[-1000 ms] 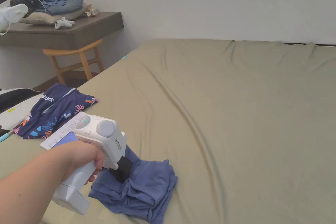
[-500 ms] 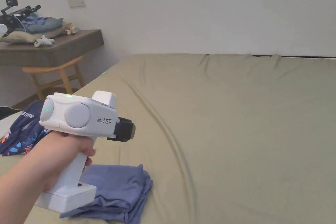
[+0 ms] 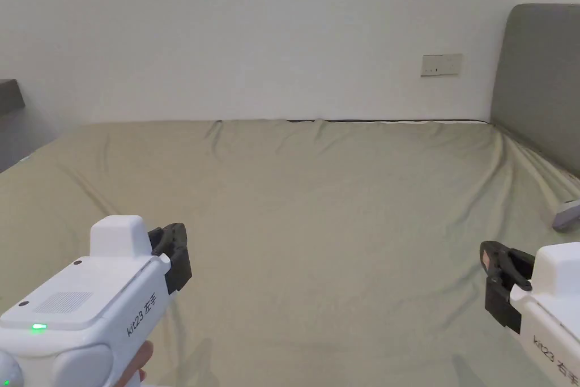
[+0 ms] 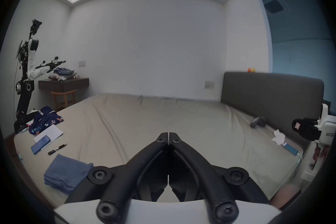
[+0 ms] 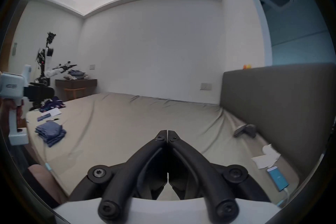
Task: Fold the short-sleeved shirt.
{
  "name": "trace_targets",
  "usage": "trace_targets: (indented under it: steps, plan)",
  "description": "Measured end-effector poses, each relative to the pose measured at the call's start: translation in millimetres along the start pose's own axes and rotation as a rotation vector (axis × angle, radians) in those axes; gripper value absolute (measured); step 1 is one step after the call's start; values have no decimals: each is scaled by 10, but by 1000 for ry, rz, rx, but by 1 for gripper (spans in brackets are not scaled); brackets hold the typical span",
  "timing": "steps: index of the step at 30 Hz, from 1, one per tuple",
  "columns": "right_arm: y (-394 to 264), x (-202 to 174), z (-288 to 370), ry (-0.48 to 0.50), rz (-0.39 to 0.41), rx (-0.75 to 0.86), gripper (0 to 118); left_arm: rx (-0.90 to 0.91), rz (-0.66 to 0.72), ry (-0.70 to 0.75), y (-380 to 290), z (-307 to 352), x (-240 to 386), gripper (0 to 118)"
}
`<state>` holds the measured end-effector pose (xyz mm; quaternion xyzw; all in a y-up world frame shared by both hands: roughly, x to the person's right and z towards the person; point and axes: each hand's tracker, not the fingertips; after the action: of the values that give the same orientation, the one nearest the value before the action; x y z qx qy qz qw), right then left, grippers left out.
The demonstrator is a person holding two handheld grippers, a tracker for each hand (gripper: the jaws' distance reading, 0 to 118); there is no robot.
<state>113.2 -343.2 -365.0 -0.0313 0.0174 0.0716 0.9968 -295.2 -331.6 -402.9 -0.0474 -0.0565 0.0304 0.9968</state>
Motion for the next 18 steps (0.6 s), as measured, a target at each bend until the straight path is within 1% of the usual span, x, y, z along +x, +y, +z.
trace_targets:
  steps: [2, 3, 4, 5, 6, 8, 10, 12, 15, 18]
  plan:
    - [24, -8, 61, -76, 38, 81, 0, 87, 26, -15, -58, 128, 94, 0]
    - [13, -35, 54, -89, -1, 70, 0, 84, -35, -32, -73, 155, 158, 0]
    - [46, -53, 62, -113, 27, 105, 0, 72, -134, -11, -110, 186, 235, 0]
    - [25, -59, 39, -94, 0, 75, 0, 93, -172, 46, -168, 218, 291, 0]
    - [7, -77, 33, -101, -3, 74, 0, 84, -152, 54, -199, 231, 343, 0]
    - [-23, -150, 21, -137, 21, 109, 0, 41, -113, 39, -268, 192, 365, 0]
    - [-73, -178, -16, -128, 40, 112, 0, 8, -105, 58, -334, 131, 399, 0]
    - [-96, -237, -68, -112, 66, 101, 0, 2, -96, 44, -406, 114, 389, 0]
    - [-115, -285, -84, -114, 54, 88, 0, -3, -102, 68, -448, 85, 403, 0]
    - [-150, -336, -91, -104, 55, 82, 0, 21, -60, 81, -397, 113, 351, 1]
